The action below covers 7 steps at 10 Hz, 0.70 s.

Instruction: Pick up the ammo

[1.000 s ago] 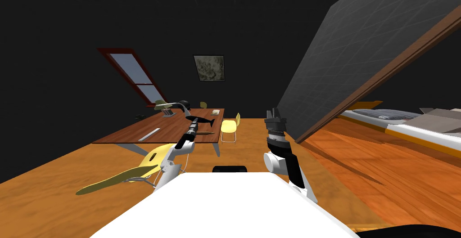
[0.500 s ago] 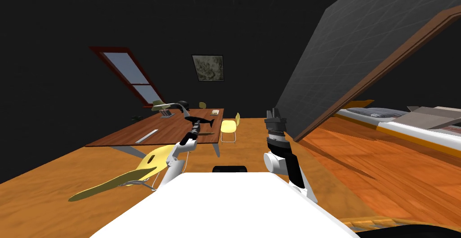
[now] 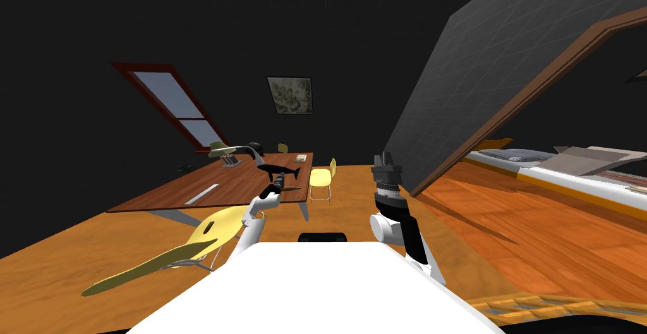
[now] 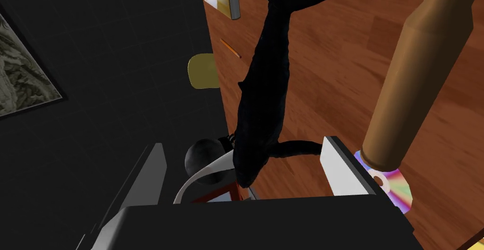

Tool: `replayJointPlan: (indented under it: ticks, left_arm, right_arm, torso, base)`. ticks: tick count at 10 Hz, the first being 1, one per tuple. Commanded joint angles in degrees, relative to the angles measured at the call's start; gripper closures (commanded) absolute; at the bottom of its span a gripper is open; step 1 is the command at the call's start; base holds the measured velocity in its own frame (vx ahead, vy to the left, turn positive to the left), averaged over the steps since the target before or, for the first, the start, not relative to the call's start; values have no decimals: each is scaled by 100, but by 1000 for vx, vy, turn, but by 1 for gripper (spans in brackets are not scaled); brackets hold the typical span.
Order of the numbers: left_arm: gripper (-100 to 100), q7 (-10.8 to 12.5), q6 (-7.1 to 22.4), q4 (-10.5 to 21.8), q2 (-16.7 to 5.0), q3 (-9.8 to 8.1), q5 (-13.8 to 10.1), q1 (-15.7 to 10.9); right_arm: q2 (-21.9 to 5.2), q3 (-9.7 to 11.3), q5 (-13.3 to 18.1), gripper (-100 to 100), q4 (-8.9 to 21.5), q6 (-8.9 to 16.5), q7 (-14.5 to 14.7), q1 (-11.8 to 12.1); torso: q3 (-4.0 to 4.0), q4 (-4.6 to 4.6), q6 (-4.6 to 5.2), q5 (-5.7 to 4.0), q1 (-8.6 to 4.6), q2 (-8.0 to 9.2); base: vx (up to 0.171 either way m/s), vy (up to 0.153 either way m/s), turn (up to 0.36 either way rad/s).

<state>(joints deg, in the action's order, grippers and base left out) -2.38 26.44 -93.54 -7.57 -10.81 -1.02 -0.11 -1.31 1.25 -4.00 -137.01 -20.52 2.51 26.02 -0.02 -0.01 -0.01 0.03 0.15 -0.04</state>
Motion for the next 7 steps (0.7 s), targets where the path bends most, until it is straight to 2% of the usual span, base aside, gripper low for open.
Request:
replayJointPlan:
  ticks: [1, 2, 3, 4, 5, 6, 7]
  left_arm:
    - [-100, 22, 204, 112, -36, 12, -46, -54]
    - [-100, 56, 414, 342, -22, 39, -53, -206]
    - [-100, 56, 479, 342, -22, 39, -53, -206]
    - [-100, 92, 685, 570, -13, 73, -59, -355]
    - [-100, 92, 749, 570, -13, 73, -59, -355]
    - [-100, 129, 951, 794, -8, 113, -64, -502]
    - [-100, 129, 1013, 794, -8, 113, -64, -502]
  right_arm:
    - [0, 0, 0, 0, 0, 0, 0, 0]
    - [0, 0, 0, 0, 0, 0, 0, 0]
    - [0, 0, 0, 0, 0, 0, 0, 0]
    - [0, 0, 0, 0, 0, 0, 0, 0]
    - [0, 0, 0, 0, 0, 0, 0, 0]
    - [0, 0, 0, 0, 0, 0, 0, 0]
    - [0, 0, 0, 0, 0, 0, 0, 0]
  torso:
    - [0, 0, 0, 0, 0, 0]
    - [0, 0, -2, 0, 0, 0]
    - [0, 0, -1, 0, 2, 1]
    - [0, 0, -2, 0, 1, 1]
    - [-1, -1, -1, 1, 3, -1]
    - [0, 0, -2, 0, 2, 0]
    - [0, 0, -1, 1, 5, 0]
  base:
    - [8, 36, -44]
    - [5, 45, -63]
    - [6, 42, -39]
    - [11, 49, -61]
    - [6, 43, -35]
    - [2, 54, -70]
    - [7, 51, -36]
